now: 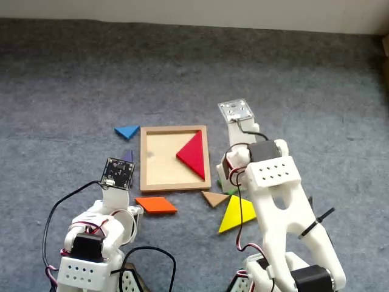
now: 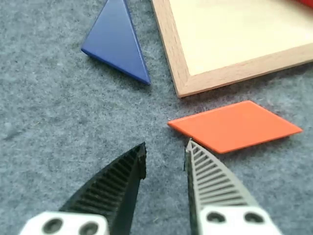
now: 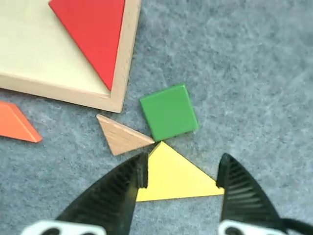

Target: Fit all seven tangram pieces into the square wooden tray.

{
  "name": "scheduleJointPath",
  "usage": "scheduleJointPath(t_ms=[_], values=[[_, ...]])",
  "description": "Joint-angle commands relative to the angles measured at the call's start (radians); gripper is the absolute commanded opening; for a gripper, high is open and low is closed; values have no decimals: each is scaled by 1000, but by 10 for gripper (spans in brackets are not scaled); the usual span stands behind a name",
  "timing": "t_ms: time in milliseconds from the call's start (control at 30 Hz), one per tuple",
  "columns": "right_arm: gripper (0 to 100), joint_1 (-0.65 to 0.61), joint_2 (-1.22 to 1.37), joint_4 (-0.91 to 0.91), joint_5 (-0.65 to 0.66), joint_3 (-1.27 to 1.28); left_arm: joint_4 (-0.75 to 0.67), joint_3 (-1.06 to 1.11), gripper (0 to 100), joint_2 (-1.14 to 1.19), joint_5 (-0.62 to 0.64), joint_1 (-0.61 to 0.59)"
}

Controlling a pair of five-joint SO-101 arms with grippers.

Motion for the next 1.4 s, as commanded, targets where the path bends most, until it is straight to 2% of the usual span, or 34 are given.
scheduleJointPath(t_ms=[0, 133, 267, 567, 767, 967, 1100, 1367], values=[[256, 12, -36, -93, 92, 35, 3, 19, 146, -36, 6, 16], [256, -31, -35, -128, 147, 64, 3, 19, 146, -36, 6, 16], [256, -93, 54, -134, 149, 61, 3, 19, 146, -36, 6, 16], [256, -94, 328, -139, 146, -81, 3, 19, 146, -36, 6, 16], [254, -94, 200, -79, 133, -77, 3, 19, 146, -36, 6, 16], [254, -54, 30, -35, 0, 13, 3, 19, 146, -36, 6, 16], [254, -53, 5, -35, -97, 107, 3, 19, 146, -36, 6, 16], [254, -35, 10, -13, -114, 203, 3, 19, 146, -36, 6, 16]])
